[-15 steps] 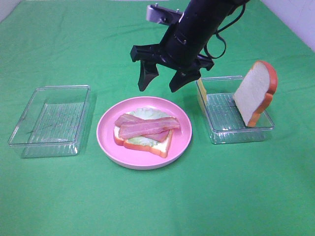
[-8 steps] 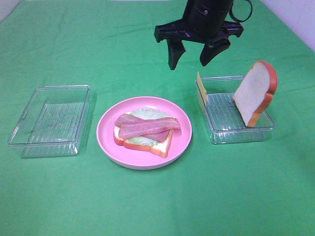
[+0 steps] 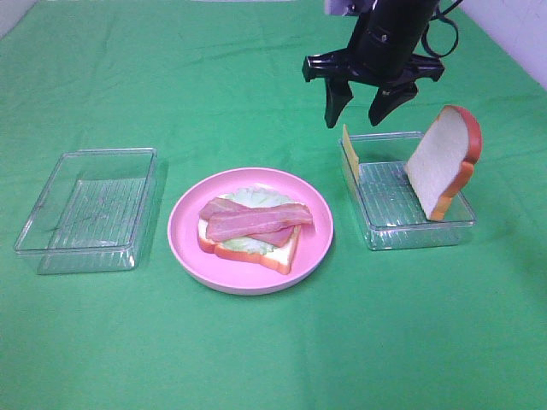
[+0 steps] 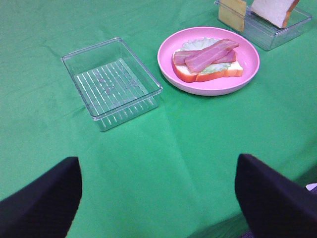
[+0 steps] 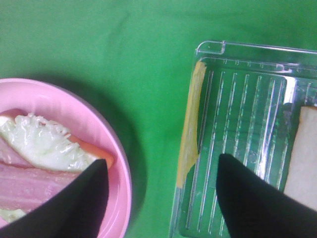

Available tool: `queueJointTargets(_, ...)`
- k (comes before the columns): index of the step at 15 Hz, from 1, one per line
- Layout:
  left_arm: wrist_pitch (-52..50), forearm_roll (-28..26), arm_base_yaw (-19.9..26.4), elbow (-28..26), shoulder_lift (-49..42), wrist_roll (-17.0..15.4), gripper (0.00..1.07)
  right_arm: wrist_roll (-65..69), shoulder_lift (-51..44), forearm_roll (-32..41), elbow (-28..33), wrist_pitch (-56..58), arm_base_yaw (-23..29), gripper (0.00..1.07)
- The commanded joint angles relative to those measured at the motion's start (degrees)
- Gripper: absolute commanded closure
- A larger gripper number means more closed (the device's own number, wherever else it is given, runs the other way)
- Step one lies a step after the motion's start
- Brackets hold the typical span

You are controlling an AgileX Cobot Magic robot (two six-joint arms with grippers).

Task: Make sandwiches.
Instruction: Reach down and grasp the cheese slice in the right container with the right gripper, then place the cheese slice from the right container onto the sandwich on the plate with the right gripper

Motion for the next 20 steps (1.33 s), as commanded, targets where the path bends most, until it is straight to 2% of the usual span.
queueJointTargets(1, -0.57, -0.4, -0.06, 0.17, -1.2, 0.17, 0.26, -0.97, 2.18, -0.57, -0.92, -0.46, -0.06, 0.48)
queueJointTargets(6, -0.57, -0.4, -0.06, 0.17, -1.2, 0.17, 0.26, -0.97, 5.79, -0.4, -0.92, -0.92, -0.06, 0.59)
queueJointTargets(7, -0.57, -0.4, -0.06, 0.17, -1.2, 0.17, 0.26, -0.97, 6.25, -0.69, -0.92, -0.8, -0.06, 0.65)
queueJointTargets(9, -0.57, -0.4, -0.06, 0.17, -1.2, 0.17, 0.26, -0.86, 6.36, -1.43, -0.92, -0.8, -0.06, 0.87)
queueJointTargets(11, -0.57, -0.4, -0.06, 0.17, -1.2, 0.17, 0.26, -0.86, 6.07, -1.89, -0.92, -0.52, -0.06, 1.02)
queueJointTargets(12, -0.57, -0.4, -0.06, 0.17, -1.2, 0.17, 0.26, -0.86, 6.02, -1.95, -0.92, -0.23, -0.06, 1.06)
queueJointTargets(18, -0.57, -0.4, -0.06, 0.17, -1.2, 0.17, 0.26, -0.86, 2.64, -2.92, -1.55, 0.8, -0.06, 1.07)
queueJointTargets(20, -0.57, -0.4, -0.06, 0.17, -1.2, 0.17, 0.26, -4.41, -0.86, 2.23, -1.55, 2.06, -0.06, 1.07)
